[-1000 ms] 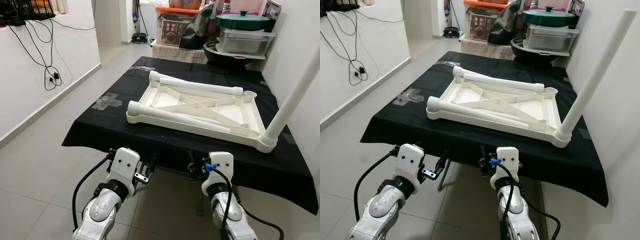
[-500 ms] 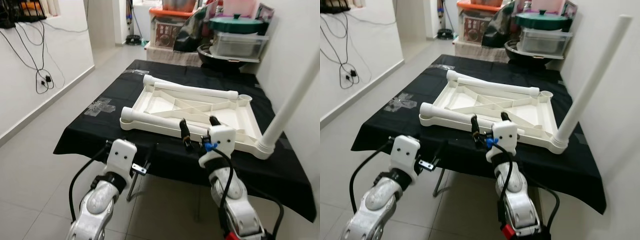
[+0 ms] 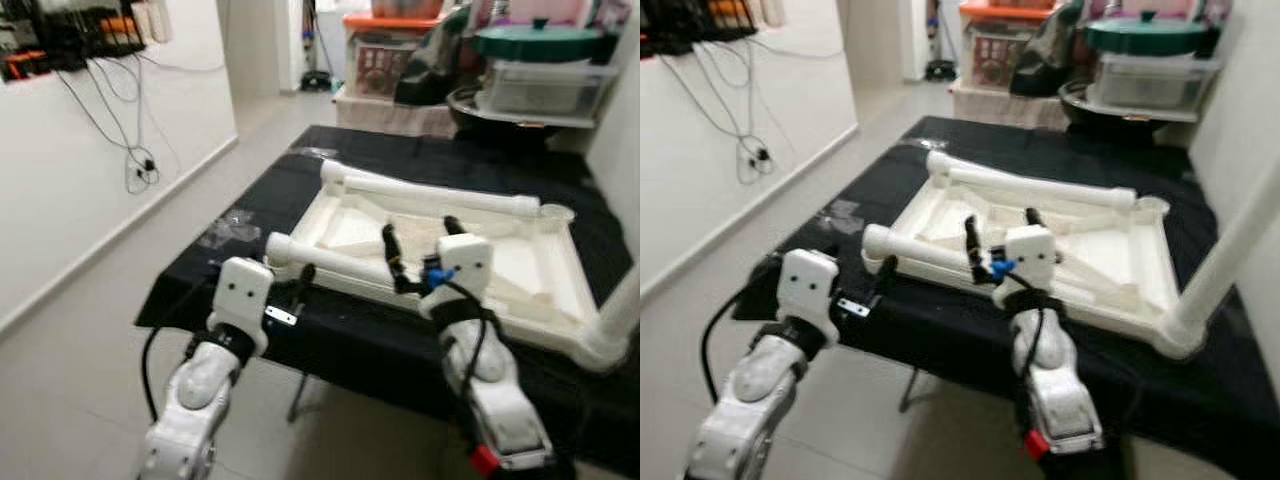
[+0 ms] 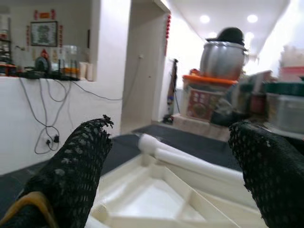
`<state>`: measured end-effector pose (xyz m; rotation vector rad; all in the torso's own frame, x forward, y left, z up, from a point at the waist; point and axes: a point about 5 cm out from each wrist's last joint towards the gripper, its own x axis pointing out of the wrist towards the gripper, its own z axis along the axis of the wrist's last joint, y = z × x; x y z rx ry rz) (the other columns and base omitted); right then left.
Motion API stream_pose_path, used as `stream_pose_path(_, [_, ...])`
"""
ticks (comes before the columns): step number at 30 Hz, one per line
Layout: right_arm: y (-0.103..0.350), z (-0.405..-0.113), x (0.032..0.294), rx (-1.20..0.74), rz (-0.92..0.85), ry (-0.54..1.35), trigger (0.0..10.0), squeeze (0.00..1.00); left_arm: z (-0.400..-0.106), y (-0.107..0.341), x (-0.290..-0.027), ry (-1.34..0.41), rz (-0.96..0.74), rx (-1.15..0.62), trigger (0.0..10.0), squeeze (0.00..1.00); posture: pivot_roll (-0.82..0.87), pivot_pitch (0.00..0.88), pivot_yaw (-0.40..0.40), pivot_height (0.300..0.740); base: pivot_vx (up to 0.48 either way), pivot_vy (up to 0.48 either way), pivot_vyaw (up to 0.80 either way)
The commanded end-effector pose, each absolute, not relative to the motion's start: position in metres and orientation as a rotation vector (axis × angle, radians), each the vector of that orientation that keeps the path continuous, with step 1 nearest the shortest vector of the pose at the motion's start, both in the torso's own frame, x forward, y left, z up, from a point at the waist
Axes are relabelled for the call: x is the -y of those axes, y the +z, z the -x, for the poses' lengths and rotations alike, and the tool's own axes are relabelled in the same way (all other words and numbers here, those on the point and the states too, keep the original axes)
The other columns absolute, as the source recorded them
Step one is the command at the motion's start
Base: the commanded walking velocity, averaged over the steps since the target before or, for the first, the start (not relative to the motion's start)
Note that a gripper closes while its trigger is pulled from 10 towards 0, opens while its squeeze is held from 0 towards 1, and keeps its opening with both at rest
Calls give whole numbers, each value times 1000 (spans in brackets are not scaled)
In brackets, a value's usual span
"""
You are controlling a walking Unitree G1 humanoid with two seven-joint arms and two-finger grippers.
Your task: Building children table
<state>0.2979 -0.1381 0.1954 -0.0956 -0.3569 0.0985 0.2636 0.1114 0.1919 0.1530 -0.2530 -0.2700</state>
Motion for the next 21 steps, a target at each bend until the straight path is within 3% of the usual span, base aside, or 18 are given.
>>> stream_pose_path(1, [195, -298, 134, 353, 90, 108, 10000, 0, -265, 186, -118, -251, -163, 221, 10000, 0, 57, 0, -61, 740, 289, 0, 0])
stream_pose_path(14, [201, -306, 141, 366, 82, 82, 10000, 0, -272, 198, -132, -283, -216, 228, 10000, 0, 71, 0, -61, 740, 307, 0, 0])
stream_pose_path(21, [212, -312, 144, 394, 59, 57, 10000, 0, -285, 201, -140, -587, -367, 150, 10000, 0, 86, 0, -46, 740, 53, 0, 0])
